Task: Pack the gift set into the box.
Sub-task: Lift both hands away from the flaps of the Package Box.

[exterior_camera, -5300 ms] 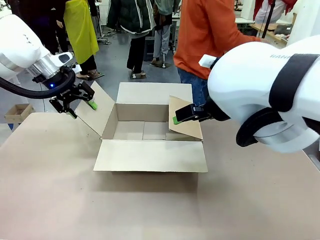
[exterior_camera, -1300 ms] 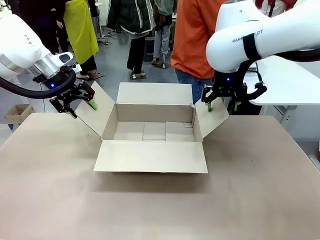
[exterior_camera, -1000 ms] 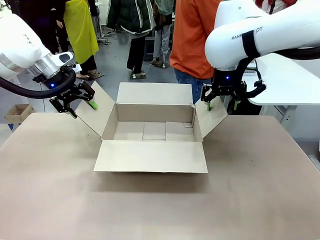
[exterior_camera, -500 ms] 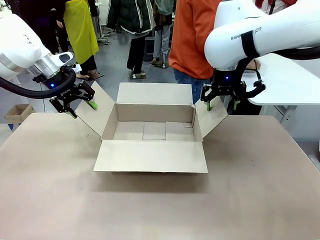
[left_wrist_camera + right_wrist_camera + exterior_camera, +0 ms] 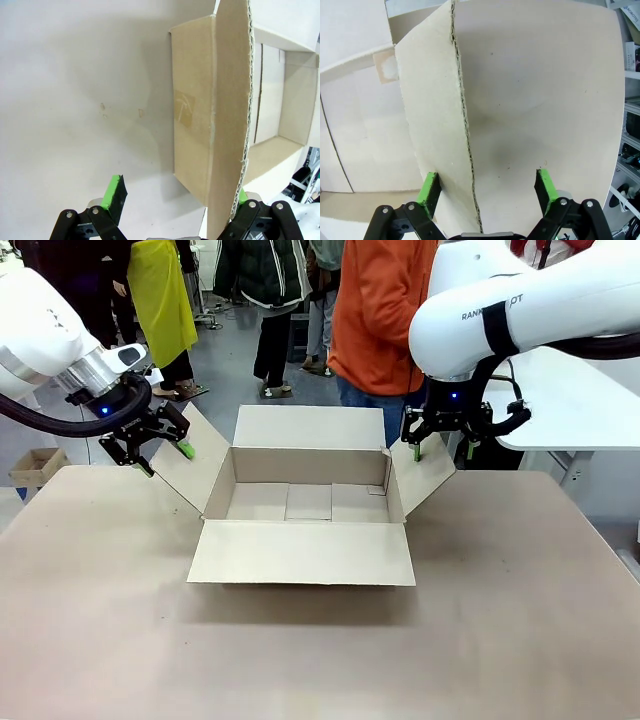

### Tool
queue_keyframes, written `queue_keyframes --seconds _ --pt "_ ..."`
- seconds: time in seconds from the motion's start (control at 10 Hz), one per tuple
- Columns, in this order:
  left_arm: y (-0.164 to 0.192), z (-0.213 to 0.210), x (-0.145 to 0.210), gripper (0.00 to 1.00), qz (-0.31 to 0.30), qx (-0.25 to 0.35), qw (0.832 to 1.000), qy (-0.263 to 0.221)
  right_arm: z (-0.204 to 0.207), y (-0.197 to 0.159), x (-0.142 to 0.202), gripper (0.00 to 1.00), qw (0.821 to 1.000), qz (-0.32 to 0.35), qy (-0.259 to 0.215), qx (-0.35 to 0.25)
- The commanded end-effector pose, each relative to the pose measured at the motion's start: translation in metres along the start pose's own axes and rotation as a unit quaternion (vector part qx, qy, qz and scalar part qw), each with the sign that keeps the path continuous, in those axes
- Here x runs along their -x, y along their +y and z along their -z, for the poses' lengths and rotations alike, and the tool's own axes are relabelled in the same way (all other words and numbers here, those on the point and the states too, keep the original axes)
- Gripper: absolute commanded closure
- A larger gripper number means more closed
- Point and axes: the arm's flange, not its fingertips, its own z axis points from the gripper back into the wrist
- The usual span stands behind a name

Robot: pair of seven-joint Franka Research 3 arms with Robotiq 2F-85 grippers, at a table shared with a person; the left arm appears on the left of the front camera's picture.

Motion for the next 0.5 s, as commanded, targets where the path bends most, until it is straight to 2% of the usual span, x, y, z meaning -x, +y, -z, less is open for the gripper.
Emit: queue_keyframes --seconds 0.0,0.4 --pt "-0.0018 -0.0013 0.0029 0.00 -0.006 -0.010 1.000 -0.001 -0.0020 0.0017 -0.0029 0.00 1.000 0.006 -0.007 0.014" --pt "-0.0018 -0.0013 0.0029 0.00 -0.006 -0.010 1.000 -0.001 -0.0020 0.0017 -0.0029 0.00 1.000 0.006 -0.007 0.014"
